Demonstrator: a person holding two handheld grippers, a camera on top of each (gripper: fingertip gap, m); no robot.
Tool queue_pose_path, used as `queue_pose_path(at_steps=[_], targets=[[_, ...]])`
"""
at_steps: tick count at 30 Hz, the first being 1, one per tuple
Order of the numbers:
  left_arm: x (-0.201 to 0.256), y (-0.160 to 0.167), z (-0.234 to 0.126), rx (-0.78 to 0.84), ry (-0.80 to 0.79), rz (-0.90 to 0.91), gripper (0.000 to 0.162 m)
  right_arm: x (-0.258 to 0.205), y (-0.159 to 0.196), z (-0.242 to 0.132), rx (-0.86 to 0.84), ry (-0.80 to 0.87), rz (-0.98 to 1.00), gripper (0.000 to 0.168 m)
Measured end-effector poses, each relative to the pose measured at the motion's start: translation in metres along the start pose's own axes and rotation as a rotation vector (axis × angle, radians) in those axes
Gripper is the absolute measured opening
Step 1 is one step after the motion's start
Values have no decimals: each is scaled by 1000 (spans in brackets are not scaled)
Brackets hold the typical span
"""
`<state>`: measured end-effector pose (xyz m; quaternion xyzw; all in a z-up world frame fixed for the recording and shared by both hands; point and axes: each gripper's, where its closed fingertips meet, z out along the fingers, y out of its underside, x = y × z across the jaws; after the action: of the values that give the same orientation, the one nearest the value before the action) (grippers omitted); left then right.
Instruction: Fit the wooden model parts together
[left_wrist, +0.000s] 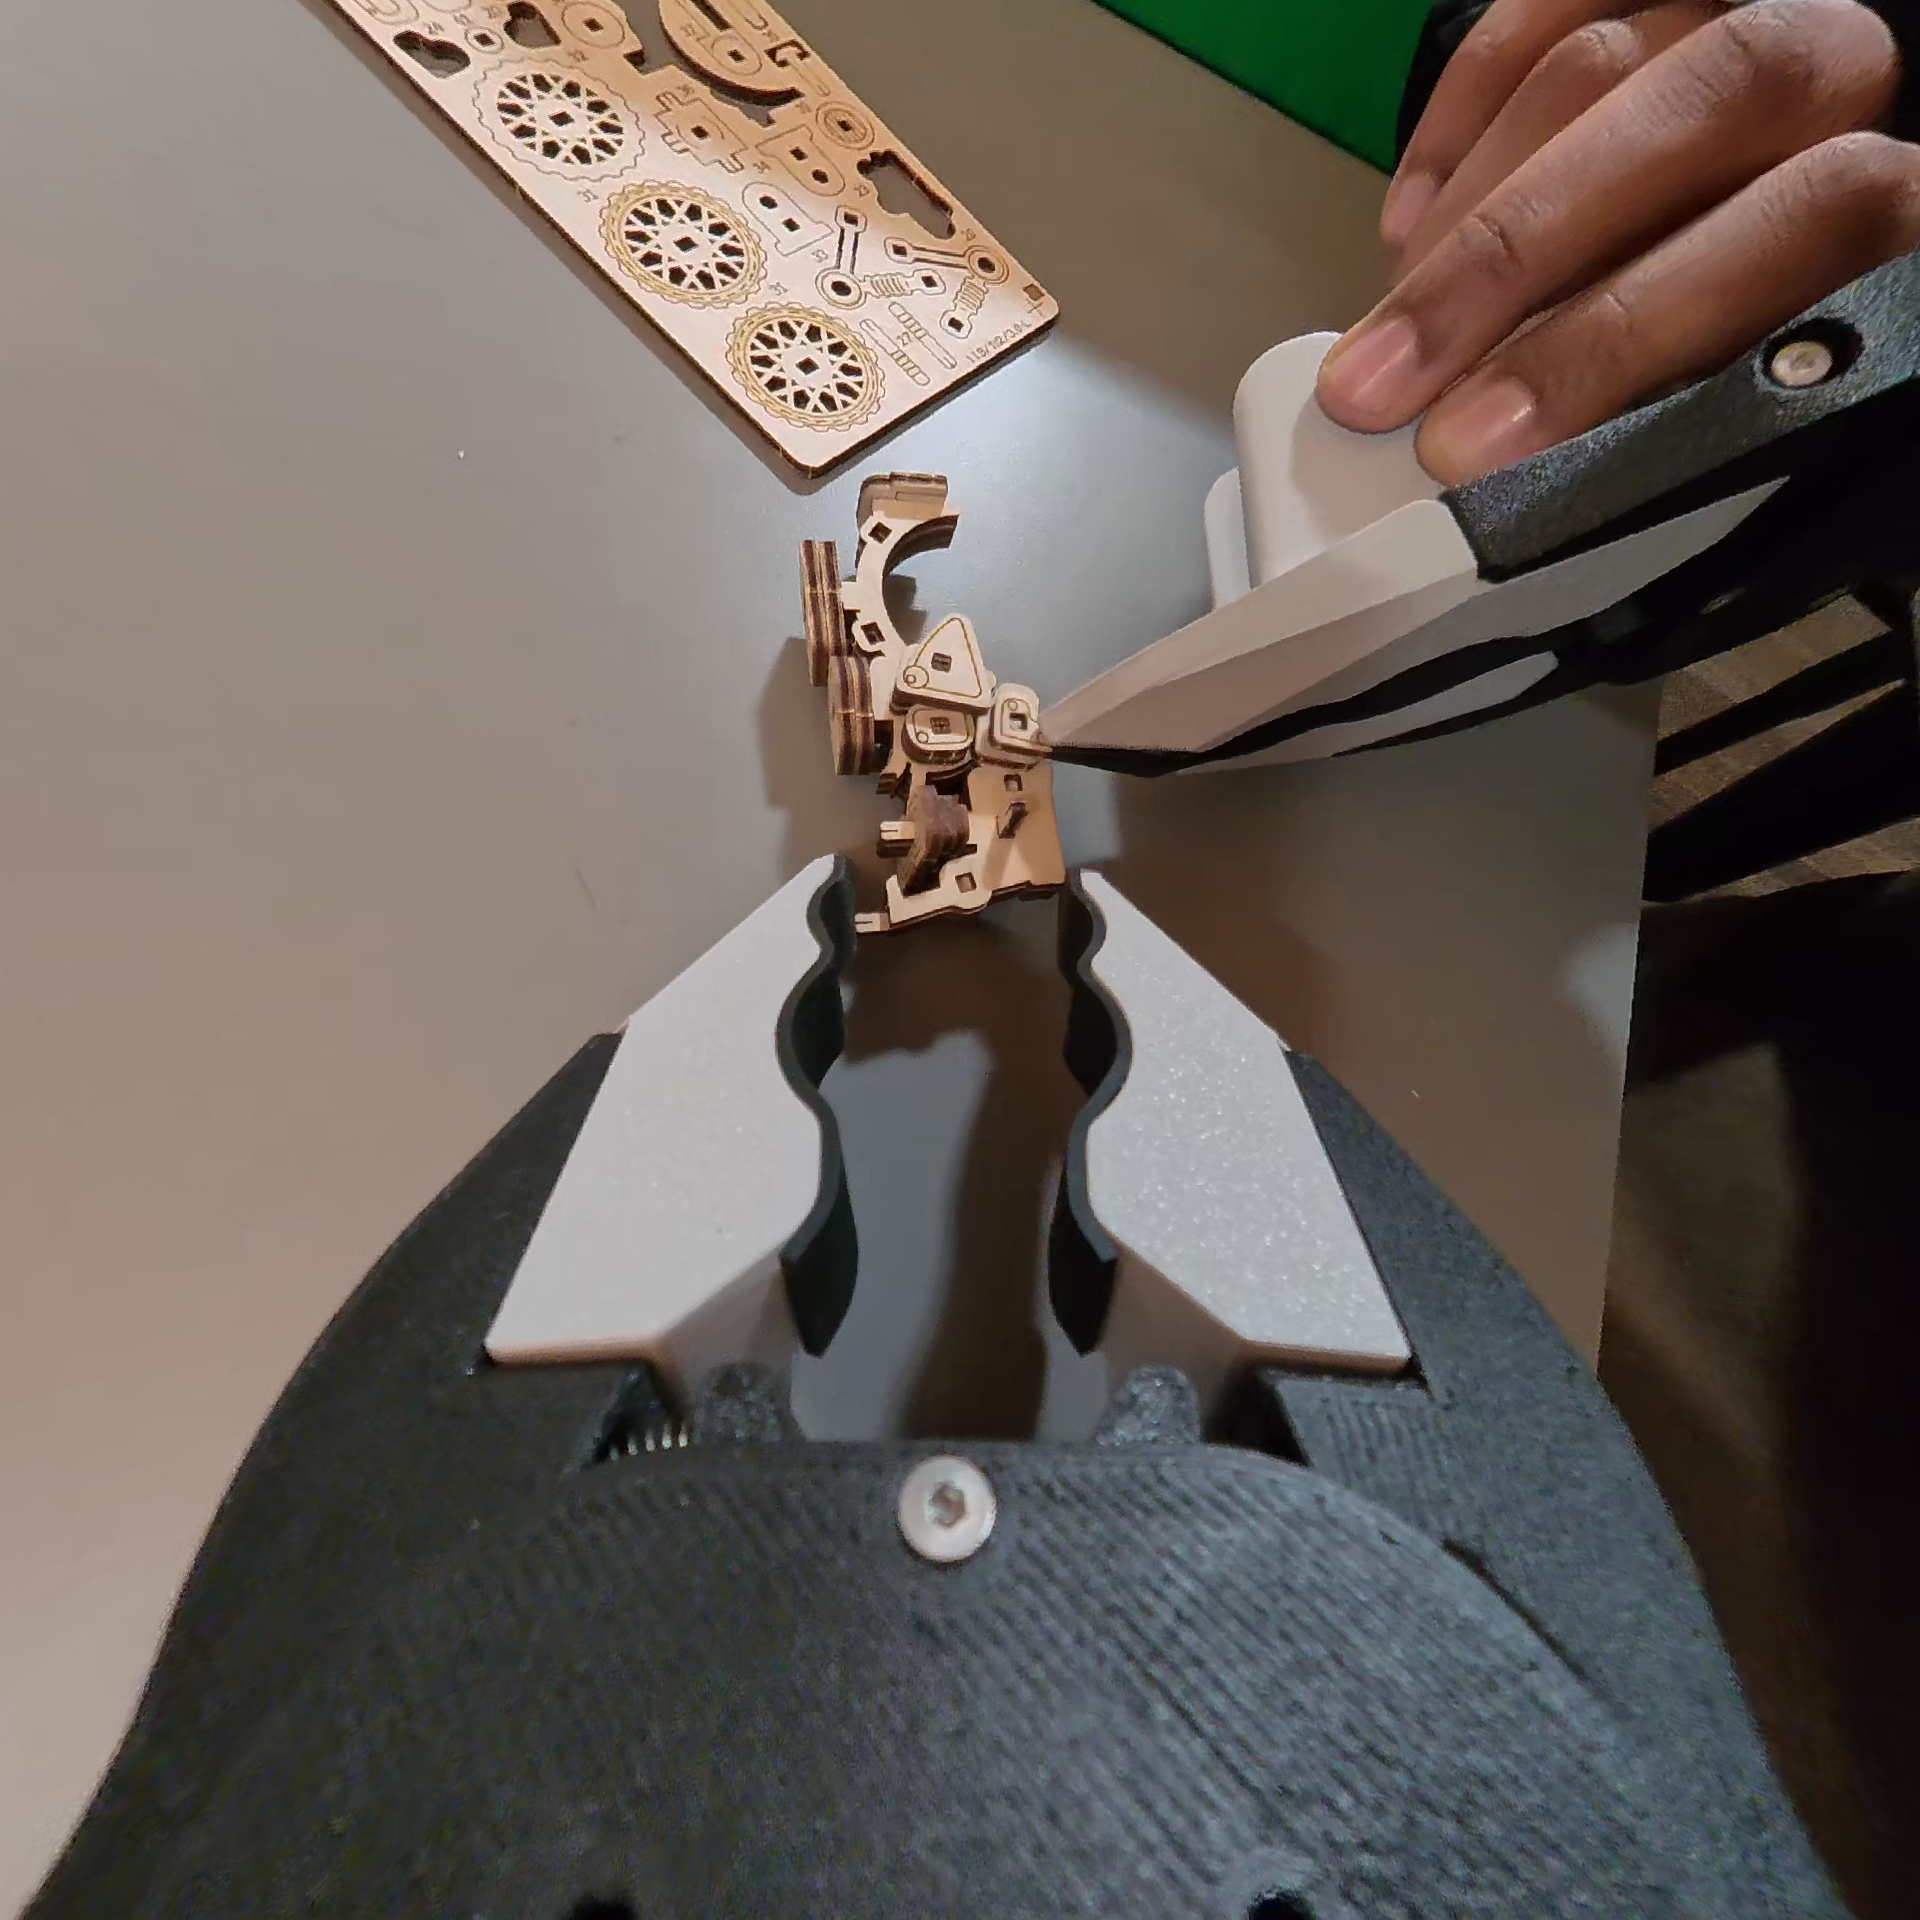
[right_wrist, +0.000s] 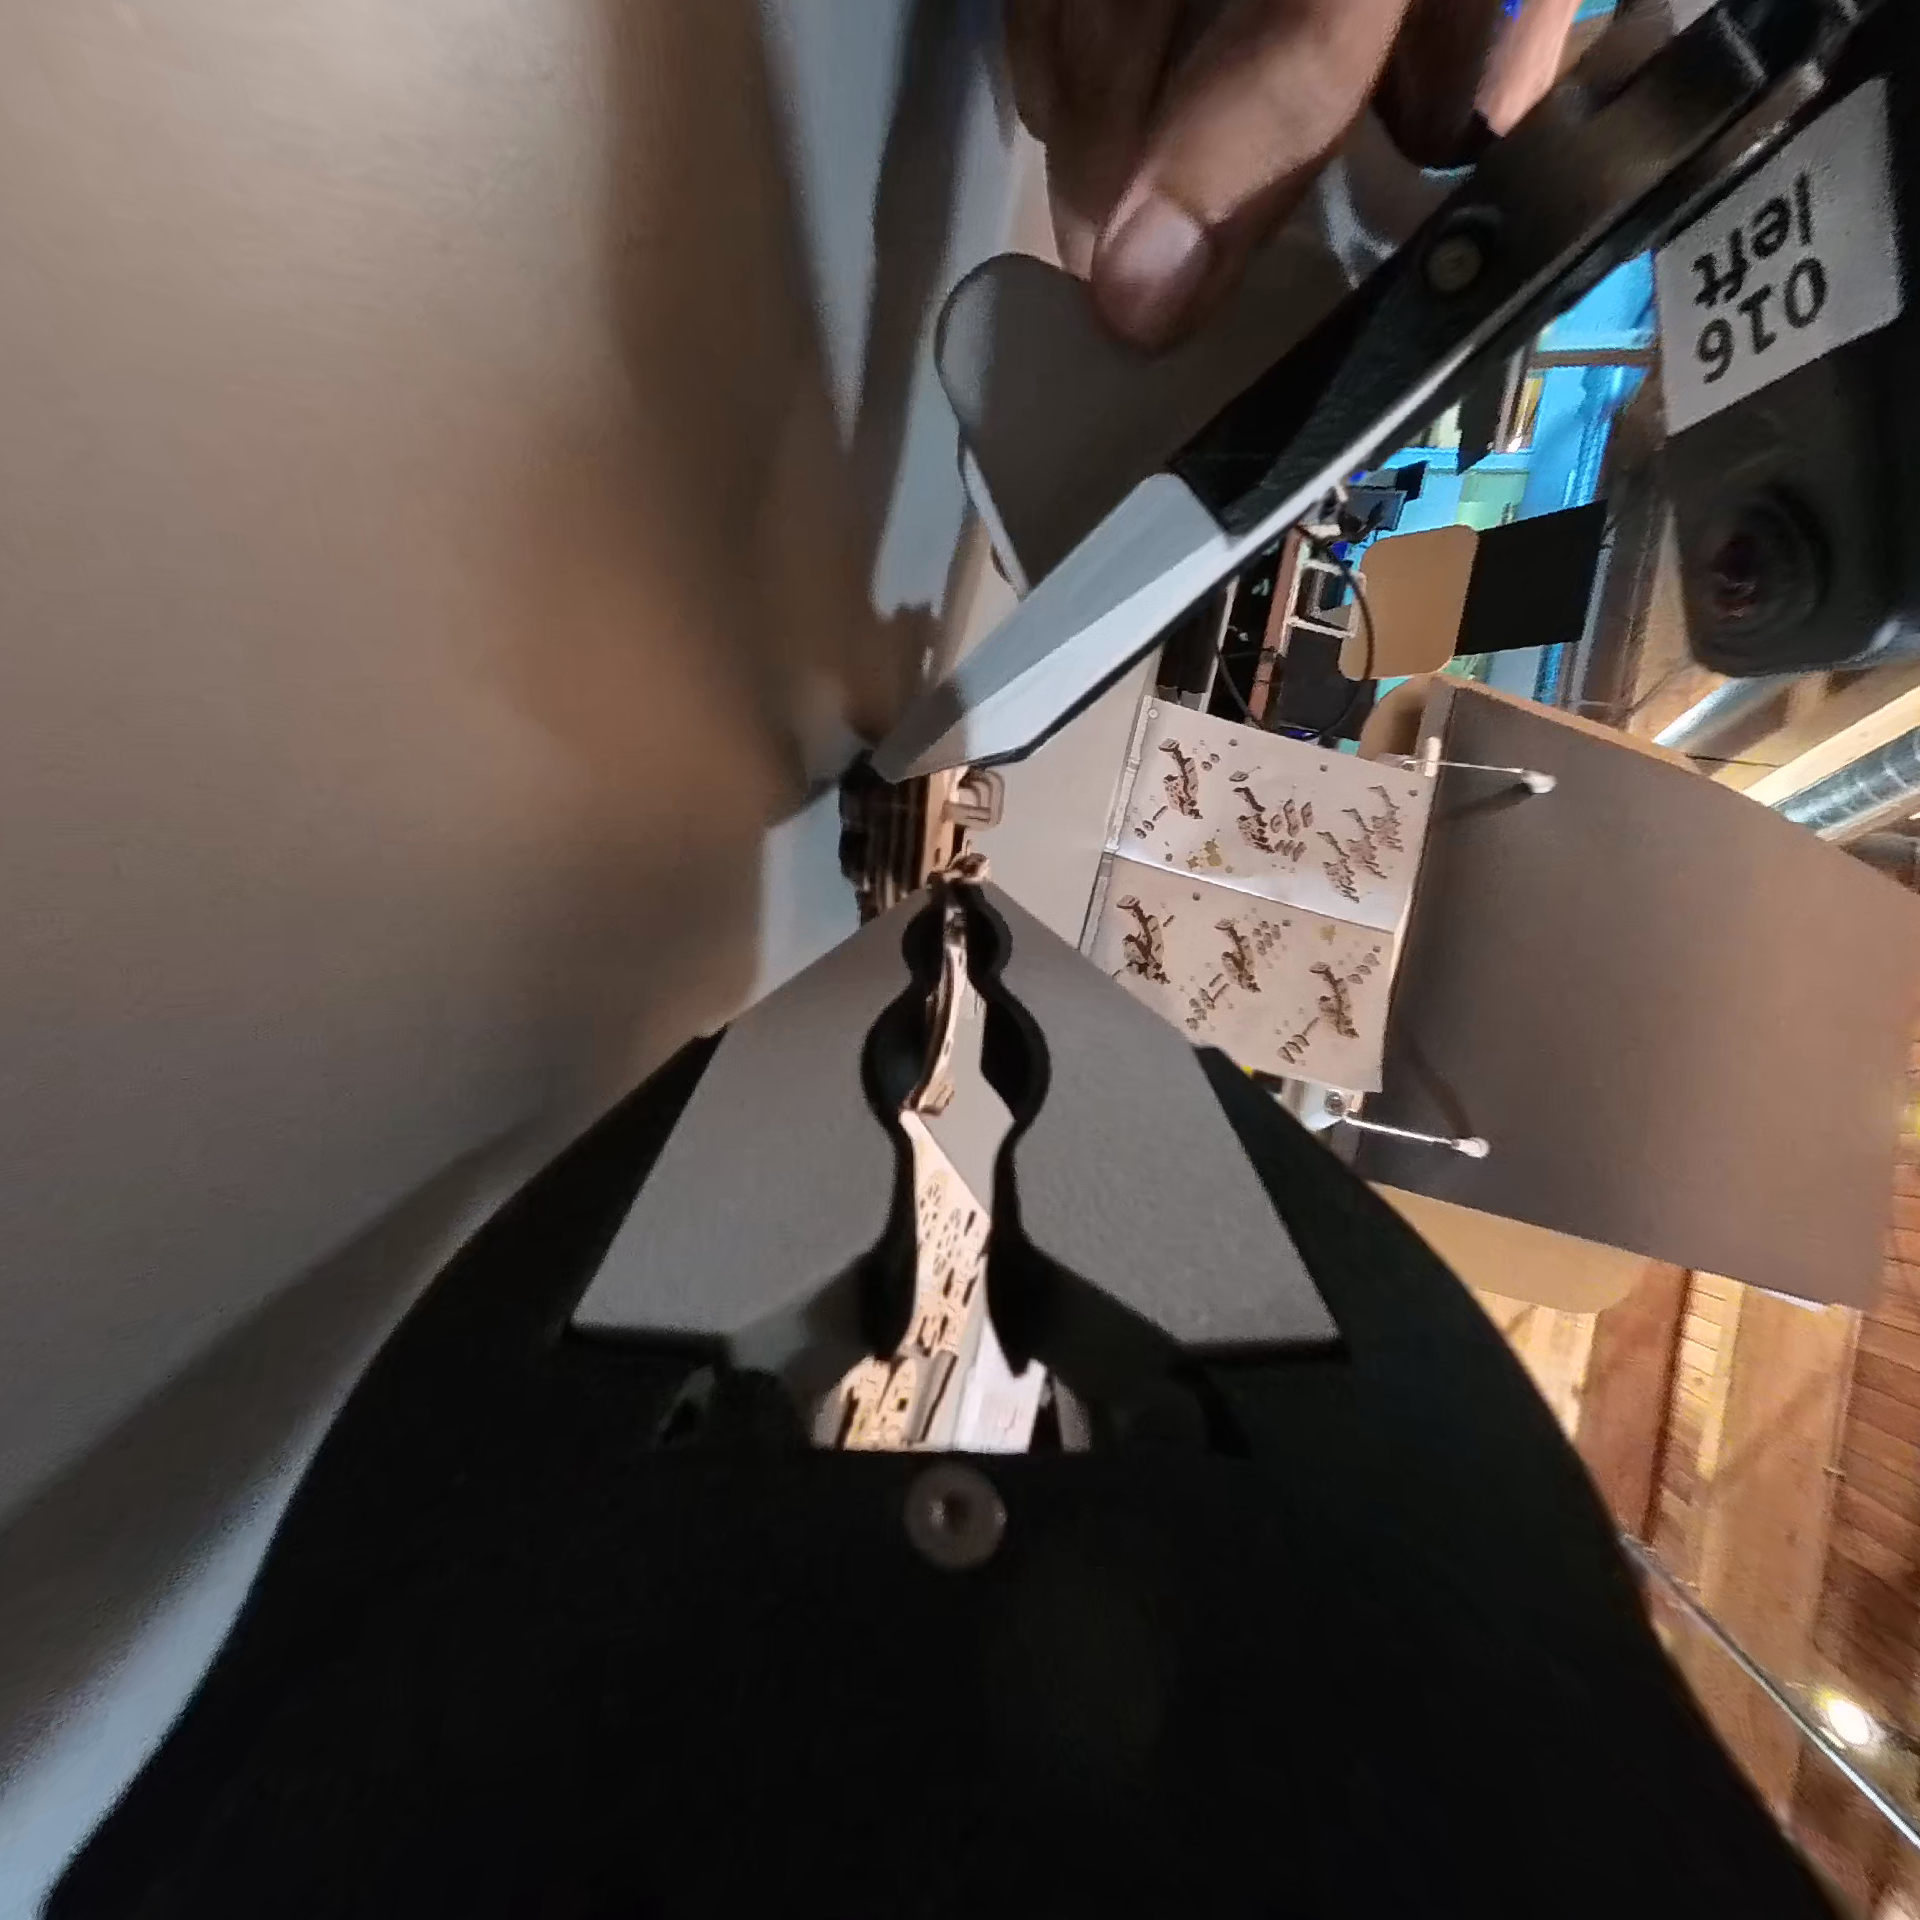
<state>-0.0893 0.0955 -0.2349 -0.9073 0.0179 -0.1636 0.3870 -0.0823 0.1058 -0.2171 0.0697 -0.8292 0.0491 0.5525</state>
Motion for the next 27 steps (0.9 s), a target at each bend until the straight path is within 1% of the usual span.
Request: queue_pose_path(at_steps=[4, 10, 15, 19, 27], targets=[[0, -1, 0, 3, 11, -13, 40, 0, 1, 0, -1, 26, -70, 1], [-1, -1, 0, 6, 12, -19, 41, 1, 1, 1, 23, 37, -64, 1], [0, -2, -1, 13, 34, -50, 41, 4, 0, 1, 12, 70, -111, 1], [0, -3, -1, 25, 65, -95, 41, 4, 2, 1, 1, 75, -114, 1], [0, -3, -1, 26, 72, -100, 41, 7, 2, 1, 10, 81, -80, 2]])
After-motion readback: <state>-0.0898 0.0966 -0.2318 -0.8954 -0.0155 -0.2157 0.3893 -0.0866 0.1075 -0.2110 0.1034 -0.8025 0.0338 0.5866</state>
